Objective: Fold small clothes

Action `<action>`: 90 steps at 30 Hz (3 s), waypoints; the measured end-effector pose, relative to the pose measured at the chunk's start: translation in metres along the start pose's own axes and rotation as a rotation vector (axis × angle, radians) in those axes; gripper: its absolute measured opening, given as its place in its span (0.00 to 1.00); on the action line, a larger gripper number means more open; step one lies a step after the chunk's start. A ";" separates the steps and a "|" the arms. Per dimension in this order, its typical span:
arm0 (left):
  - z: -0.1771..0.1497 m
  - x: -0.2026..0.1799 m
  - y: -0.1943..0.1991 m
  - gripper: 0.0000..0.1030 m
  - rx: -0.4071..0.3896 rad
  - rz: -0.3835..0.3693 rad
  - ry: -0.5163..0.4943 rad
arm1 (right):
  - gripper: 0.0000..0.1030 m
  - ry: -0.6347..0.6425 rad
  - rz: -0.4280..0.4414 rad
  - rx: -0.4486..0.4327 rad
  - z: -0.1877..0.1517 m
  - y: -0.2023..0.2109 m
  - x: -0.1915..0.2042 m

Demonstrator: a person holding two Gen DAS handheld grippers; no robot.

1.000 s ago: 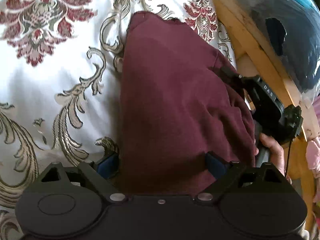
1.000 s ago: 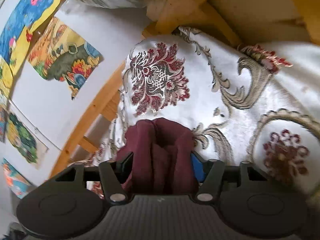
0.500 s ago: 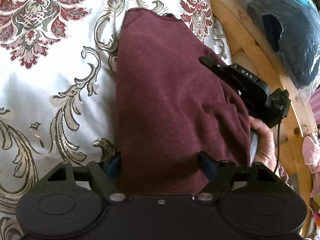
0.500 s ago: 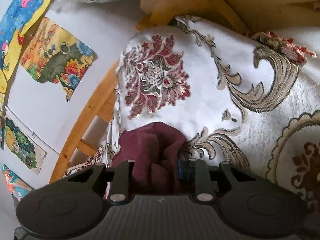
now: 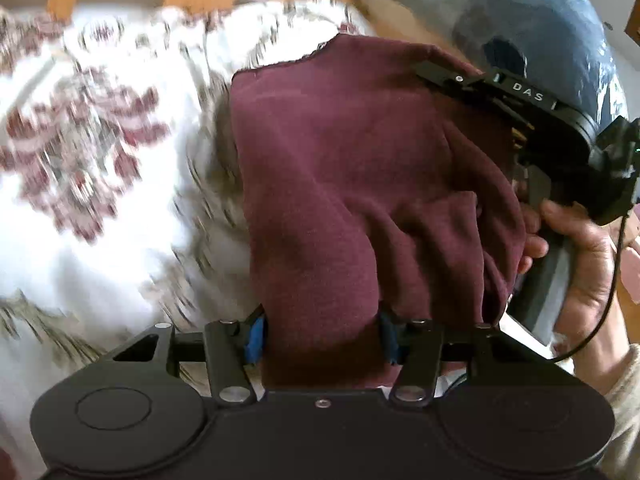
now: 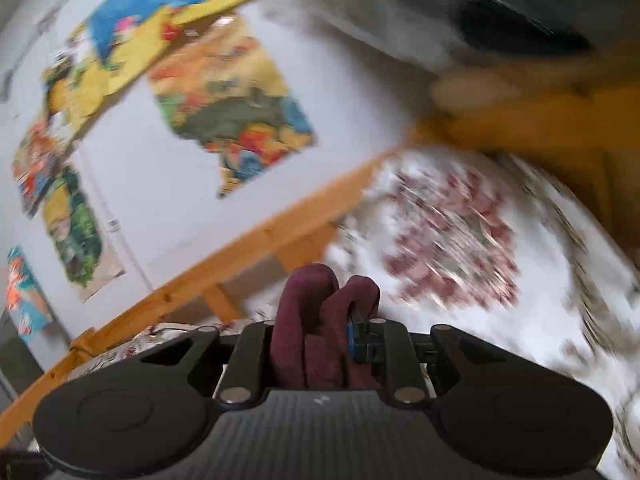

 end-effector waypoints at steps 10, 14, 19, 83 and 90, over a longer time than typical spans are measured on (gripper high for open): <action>0.056 0.064 0.006 0.55 -0.067 0.147 0.009 | 0.22 0.092 -0.056 0.087 0.008 -0.097 0.027; 0.053 0.078 -0.001 0.56 -0.039 0.154 0.035 | 0.22 0.160 -0.128 0.124 -0.009 -0.117 0.020; 0.049 0.081 -0.003 0.65 -0.032 0.161 0.036 | 0.39 0.186 -0.225 0.121 -0.019 -0.115 -0.003; -0.055 0.009 0.176 0.99 -0.268 0.504 -0.244 | 1.00 0.242 -0.386 0.029 -0.139 0.189 0.104; -0.056 0.012 0.176 0.99 -0.258 0.495 -0.215 | 1.00 0.249 -0.383 0.032 -0.140 0.189 0.105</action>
Point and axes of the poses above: each gripper's, at about its wrist camera, not at the fingertips, and y roughly against the way its jaws point, x to its left, z to its top, the point moved 7 cm from there along -y, roughly the way its jaws point, and after that the axes turned 8 degrees about -z, right-handed, at the moved point
